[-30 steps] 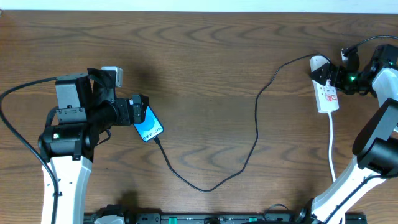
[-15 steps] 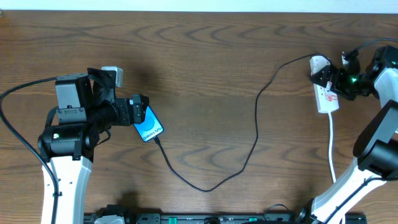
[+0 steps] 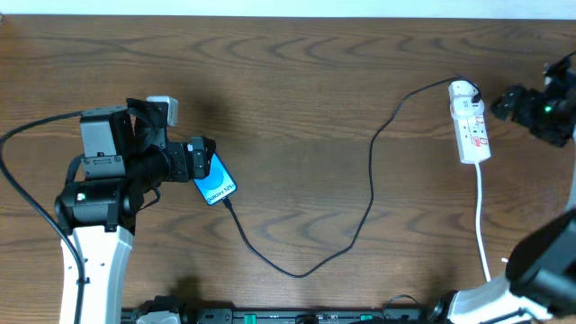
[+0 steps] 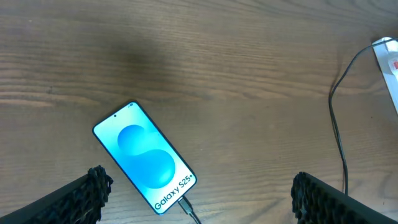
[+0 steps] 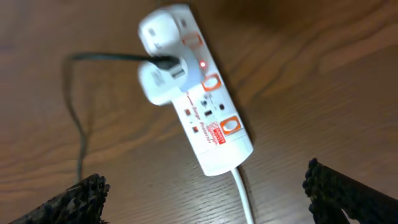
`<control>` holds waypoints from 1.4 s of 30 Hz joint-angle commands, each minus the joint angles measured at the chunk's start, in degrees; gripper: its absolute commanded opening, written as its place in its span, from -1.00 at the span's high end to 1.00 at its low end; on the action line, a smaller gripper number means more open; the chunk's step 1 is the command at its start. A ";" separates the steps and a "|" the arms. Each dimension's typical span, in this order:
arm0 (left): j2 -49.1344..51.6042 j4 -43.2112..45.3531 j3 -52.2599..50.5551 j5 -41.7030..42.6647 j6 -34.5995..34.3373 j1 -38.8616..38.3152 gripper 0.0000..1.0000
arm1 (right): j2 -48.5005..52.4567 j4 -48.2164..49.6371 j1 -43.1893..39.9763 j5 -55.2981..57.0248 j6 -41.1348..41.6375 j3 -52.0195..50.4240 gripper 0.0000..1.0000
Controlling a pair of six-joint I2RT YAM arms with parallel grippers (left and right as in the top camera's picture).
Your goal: Plug charger to phone and switch on socket
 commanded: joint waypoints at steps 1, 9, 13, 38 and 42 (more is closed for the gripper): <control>0.28 0.00 -0.17 -0.70 0.55 -0.13 -0.90 | -3.61 -0.22 0.15 0.90 1.33 0.26 -0.98; 0.28 0.00 -0.17 -0.70 0.55 -0.13 -0.90 | -5.05 -0.20 0.13 0.94 1.29 0.17 -0.99; 0.28 0.00 -0.17 -0.70 0.55 -0.13 -0.90 | -5.05 -0.20 0.13 0.96 1.29 0.17 -0.99; 0.28 0.00 -0.17 -0.70 0.55 -0.11 -0.90 | -5.05 -0.22 0.13 0.96 1.29 0.17 -0.98; 0.28 0.00 -0.17 -0.70 0.55 -0.13 -0.90 | -5.05 -0.22 0.13 0.94 1.29 0.17 -0.99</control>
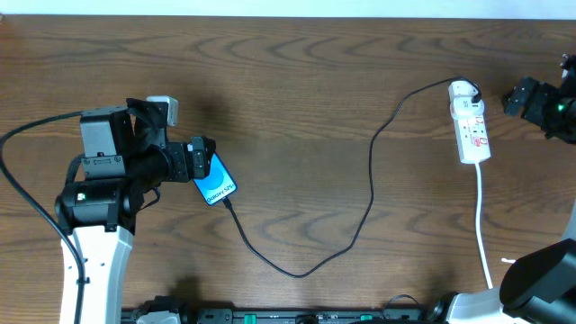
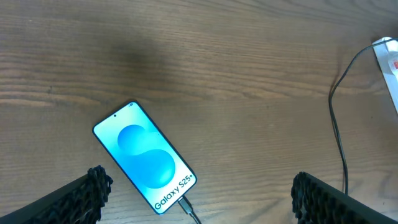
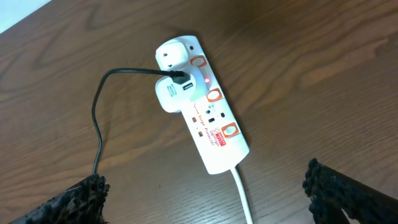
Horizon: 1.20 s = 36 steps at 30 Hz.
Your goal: Plug charger to phone and switch on socket
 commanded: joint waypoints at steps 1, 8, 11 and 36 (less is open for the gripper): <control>0.28 0.02 -0.17 -0.72 0.55 -0.13 -0.90 | 0.02 -0.07 0.13 0.44 0.61 0.17 -0.99; -0.17 -0.24 -0.17 -0.74 0.57 -0.13 -0.90 | 0.02 -0.07 0.13 0.44 0.61 0.17 -0.99; -1.42 -0.22 -0.20 -0.76 0.57 -0.13 -0.90 | 0.02 -0.07 0.13 0.44 0.61 0.17 -0.99; -32.06 25.33 -29.51 -3.74 0.57 -0.13 -0.90 | 0.02 -0.07 0.13 0.44 0.61 0.17 -0.99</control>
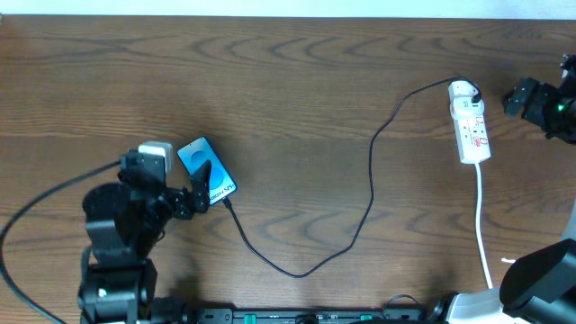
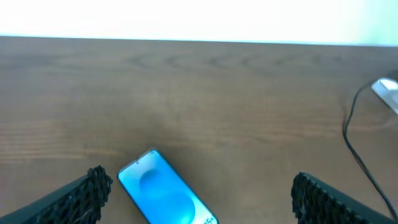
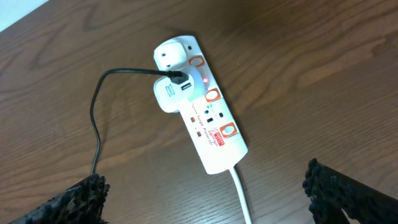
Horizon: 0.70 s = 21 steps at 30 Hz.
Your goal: Plug charger to phone and switch on socket
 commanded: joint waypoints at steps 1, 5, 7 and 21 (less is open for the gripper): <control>-5.38 4.90 -5.27 -0.52 0.44 -0.13 -0.90 | 0.02 -0.04 0.13 0.09 0.59 0.17 -0.99; -10.29 9.57 -9.75 -0.52 0.44 -0.13 -0.90 | 0.02 -0.04 0.13 0.09 0.59 0.17 -0.99; -12.57 11.04 -11.61 -0.52 0.44 -0.13 -0.90 | 0.02 -0.02 0.13 0.07 0.59 0.17 -0.99; -27.89 12.50 -19.39 -2.08 0.46 -0.13 -0.90 | 0.02 -0.04 0.13 0.07 0.59 0.17 -0.99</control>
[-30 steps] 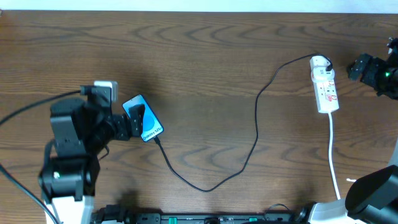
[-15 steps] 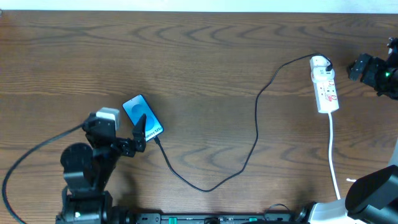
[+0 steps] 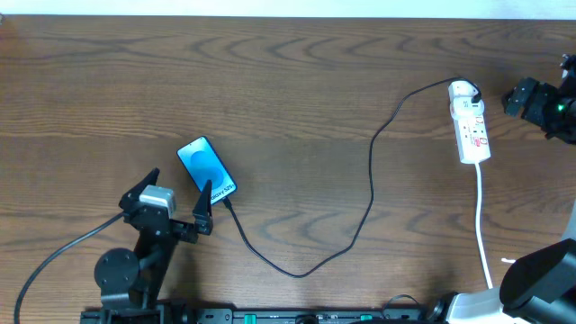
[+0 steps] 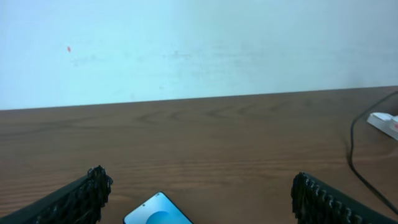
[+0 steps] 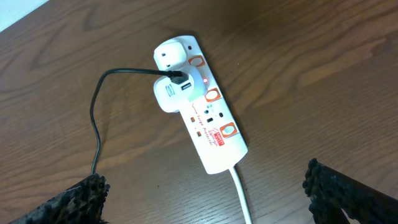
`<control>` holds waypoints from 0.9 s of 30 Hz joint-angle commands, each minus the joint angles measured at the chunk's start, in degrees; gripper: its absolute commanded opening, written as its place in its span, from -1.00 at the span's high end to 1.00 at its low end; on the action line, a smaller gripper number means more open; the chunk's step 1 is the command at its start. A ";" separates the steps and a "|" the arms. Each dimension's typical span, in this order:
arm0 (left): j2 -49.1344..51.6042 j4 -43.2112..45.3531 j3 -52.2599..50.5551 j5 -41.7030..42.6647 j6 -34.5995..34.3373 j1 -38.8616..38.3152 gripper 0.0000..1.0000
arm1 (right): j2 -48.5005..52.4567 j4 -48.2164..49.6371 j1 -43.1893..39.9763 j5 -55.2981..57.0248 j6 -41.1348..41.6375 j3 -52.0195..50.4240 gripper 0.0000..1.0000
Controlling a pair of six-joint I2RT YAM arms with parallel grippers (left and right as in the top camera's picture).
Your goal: Plug charger to phone and switch on socket
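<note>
The blue-screened phone (image 3: 206,168) lies flat on the wooden table, and the black charger cable (image 3: 371,180) runs from its lower end over to the white power strip (image 3: 469,121). In the right wrist view the cable's white adapter (image 5: 166,96) sits plugged into the power strip (image 5: 214,134), with a red light (image 5: 206,79) glowing beside it. My left gripper (image 3: 180,180) is open, just in front of the phone, and only the phone's top (image 4: 158,215) shows between its fingers (image 4: 74,199). My right gripper (image 3: 515,97) is open, to the right of the strip.
The strip's white cord (image 3: 483,220) runs down to the table's front edge. A pale wall (image 4: 199,43) rises behind the table's far edge. My left arm's base (image 3: 121,270) sits at the front left, with its cable trailing off to the left.
My left arm has drawn further back to the front edge and its camera has tilted up, so the wall shows and the phone sits at the frame's bottom. The right arm is unchanged.
At first my left gripper was open right over the phone with the cable in it, and my right gripper was close over the lit power strip. The right gripper then stood further off to the right. After that the left arm was back from the phone, now further still.
</note>
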 commanded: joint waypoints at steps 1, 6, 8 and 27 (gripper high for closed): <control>-2.73 0.46 -1.57 -1.68 0.44 -0.11 -0.90 | 0.02 -0.07 0.13 0.07 0.59 0.17 -0.99; -6.36 3.67 -4.74 -2.10 0.42 -0.11 -0.90 | 0.02 -0.07 0.13 0.04 0.59 0.17 -0.98; -7.93 6.45 -6.93 -2.08 0.42 -0.11 -0.90 | 0.02 -0.07 0.13 0.07 0.59 0.17 -0.99; -9.31 11.78 -16.04 -1.49 0.42 -0.11 -0.90 | 0.02 -0.07 0.13 0.07 0.59 0.17 -0.98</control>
